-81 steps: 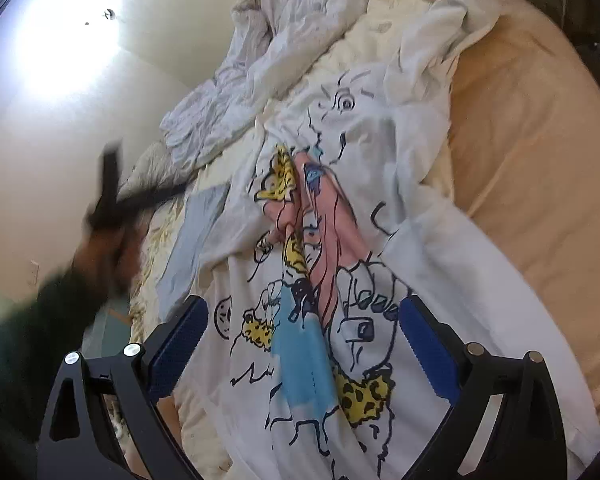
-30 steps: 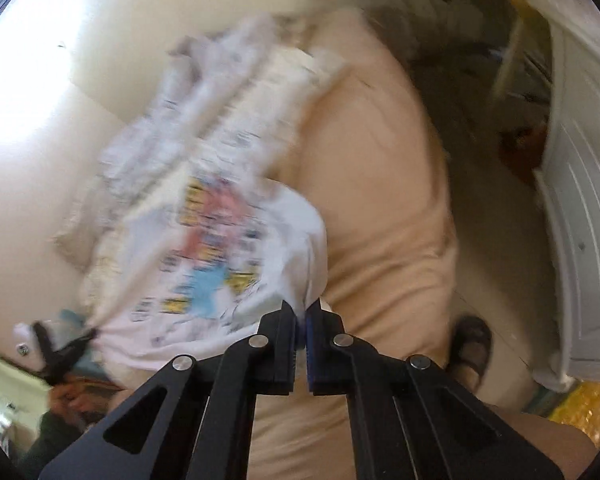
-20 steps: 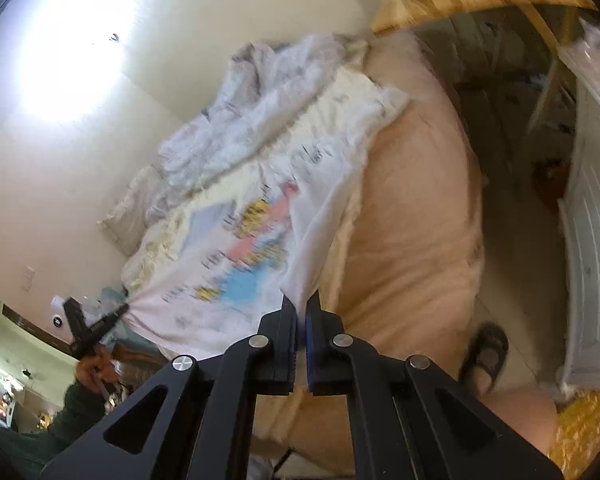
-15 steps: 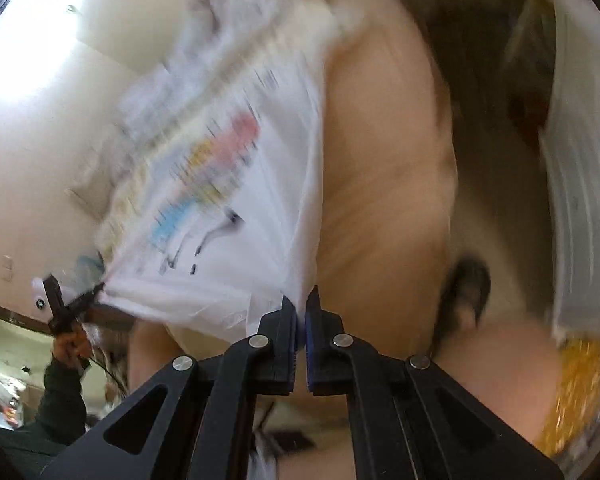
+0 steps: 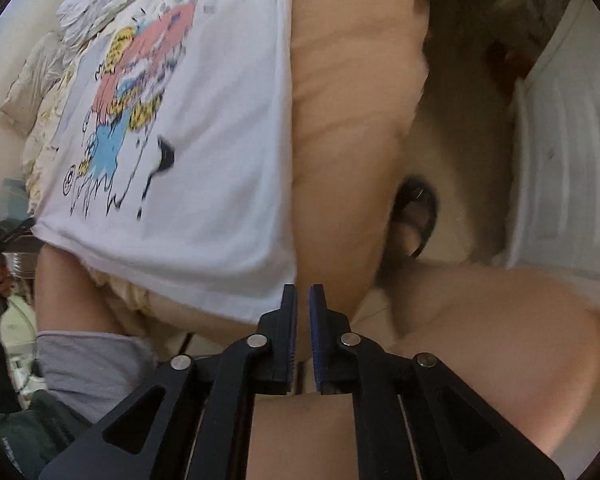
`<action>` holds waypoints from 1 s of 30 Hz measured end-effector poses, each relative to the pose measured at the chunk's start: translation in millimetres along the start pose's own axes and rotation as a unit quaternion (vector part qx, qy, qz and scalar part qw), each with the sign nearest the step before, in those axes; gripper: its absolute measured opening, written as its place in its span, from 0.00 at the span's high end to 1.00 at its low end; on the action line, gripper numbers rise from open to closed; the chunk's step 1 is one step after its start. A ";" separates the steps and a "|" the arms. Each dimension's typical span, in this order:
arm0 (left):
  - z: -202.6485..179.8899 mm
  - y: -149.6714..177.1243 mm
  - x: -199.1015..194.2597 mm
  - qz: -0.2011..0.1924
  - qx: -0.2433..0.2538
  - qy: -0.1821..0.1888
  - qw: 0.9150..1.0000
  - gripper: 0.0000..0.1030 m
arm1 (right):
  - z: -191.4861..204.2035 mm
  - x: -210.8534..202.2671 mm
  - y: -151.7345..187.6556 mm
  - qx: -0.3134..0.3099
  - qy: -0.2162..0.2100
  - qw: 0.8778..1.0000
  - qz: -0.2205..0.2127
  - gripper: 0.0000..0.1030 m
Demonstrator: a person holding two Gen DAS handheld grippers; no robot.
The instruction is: Fold clothes
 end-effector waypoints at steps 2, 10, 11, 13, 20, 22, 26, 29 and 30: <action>9.9 5.3 -7.6 -0.003 0.001 -0.011 1.000 0.62 | 5.1 -15.1 -17.7 -0.015 0.001 0.999 -0.035 0.86; -51.3 -37.0 -25.8 -0.125 0.012 0.092 0.988 0.62 | 81.2 11.9 -92.9 -0.083 -0.059 0.992 -0.077 0.86; -73.7 -48.5 -18.8 -0.130 0.023 0.120 0.984 0.62 | 90.2 26.7 -101.1 -0.094 -0.064 0.991 -0.071 0.86; -119.9 -66.5 1.4 -0.126 0.046 0.158 0.978 0.62 | 106.0 58.8 -111.9 -0.112 -0.051 0.991 -0.062 0.86; -195.5 -44.7 59.7 -0.018 0.121 0.137 0.983 0.62 | 91.0 92.5 -97.2 -0.159 0.023 0.987 0.005 0.93; -201.3 -27.2 63.2 0.006 0.149 0.119 0.982 0.62 | 80.7 90.2 -81.5 -0.183 0.053 0.981 0.039 0.93; -183.5 -19.5 53.0 0.032 0.148 0.141 0.978 0.62 | 69.5 80.3 -56.2 -0.200 0.088 0.973 0.080 0.93; -181.5 -38.3 31.3 -0.021 0.134 0.160 0.978 0.62 | 79.6 60.0 -72.0 -0.215 0.101 0.970 0.051 0.89; -182.9 -46.6 23.4 -0.045 0.128 0.168 0.976 0.61 | 84.9 50.2 -83.6 -0.217 0.100 0.971 0.024 0.89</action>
Point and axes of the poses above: each gripper's, at about its wrist camera, not at the fingertips, and x roughly the way its jaws point, z to its left, y to its underside, the point moved 3 cm from there along x, roughly the way its jaws point, and after that the axes turned 5 degrees about x, right-handed, at the moved point
